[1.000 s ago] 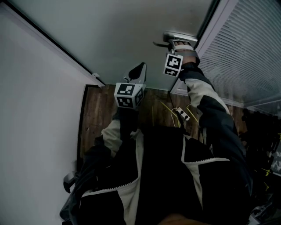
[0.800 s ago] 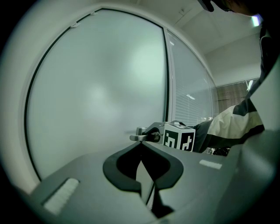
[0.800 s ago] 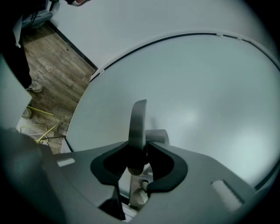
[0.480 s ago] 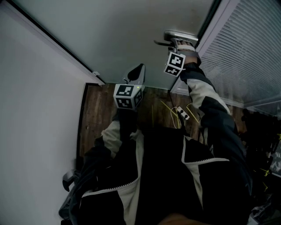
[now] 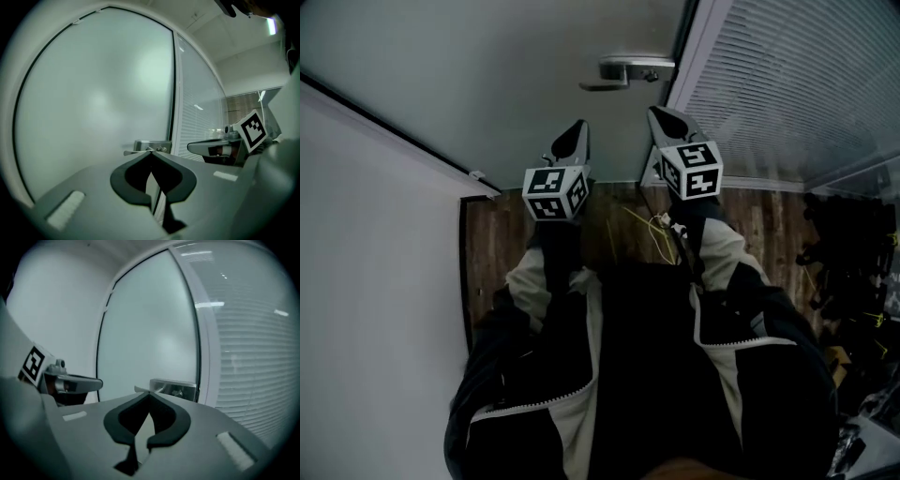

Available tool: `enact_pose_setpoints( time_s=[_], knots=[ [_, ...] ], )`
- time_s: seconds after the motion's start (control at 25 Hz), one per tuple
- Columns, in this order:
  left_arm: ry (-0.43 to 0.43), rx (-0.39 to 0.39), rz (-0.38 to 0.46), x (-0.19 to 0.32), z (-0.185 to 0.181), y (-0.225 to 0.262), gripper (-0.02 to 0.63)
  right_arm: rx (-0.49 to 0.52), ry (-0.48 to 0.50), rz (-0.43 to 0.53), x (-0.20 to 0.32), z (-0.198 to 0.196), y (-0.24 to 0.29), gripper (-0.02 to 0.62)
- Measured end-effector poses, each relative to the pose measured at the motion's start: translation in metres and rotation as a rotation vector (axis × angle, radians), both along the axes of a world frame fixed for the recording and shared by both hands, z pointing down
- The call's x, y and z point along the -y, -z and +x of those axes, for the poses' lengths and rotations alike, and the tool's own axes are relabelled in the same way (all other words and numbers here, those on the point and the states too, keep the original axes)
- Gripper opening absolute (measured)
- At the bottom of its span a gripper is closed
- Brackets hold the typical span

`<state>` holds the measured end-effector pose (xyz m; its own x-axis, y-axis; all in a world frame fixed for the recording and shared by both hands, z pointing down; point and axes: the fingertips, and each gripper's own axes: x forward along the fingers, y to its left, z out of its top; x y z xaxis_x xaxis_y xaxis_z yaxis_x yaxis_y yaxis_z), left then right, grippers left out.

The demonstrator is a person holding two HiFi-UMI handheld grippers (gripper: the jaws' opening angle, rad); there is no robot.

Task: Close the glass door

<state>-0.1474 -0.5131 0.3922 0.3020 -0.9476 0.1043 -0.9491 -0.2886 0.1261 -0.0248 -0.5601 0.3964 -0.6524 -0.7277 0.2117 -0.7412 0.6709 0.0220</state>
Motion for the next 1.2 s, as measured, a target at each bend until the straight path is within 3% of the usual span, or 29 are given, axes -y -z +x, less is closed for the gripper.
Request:
enact_pose_setpoints(
  time_s=[0.12,0.44,1.2],
  knots=[
    [-0.05,0.008,0.006,0.007,0.023,0.0,0.003,0.072,-0.039,-0.013,-0.013,0.023,0.008,0.003],
    [-0.122,0.018,-0.005,0.017,0.067,0.0,0.005,0.03,-0.09,-0.022,-0.017,0.053,0.007,0.002],
    [-0.095,0.032,-0.015,0.02,0.053,-0.003,0.004,0.035,-0.085,-0.033,-0.019,0.042,0.005,0.002]
  ],
)
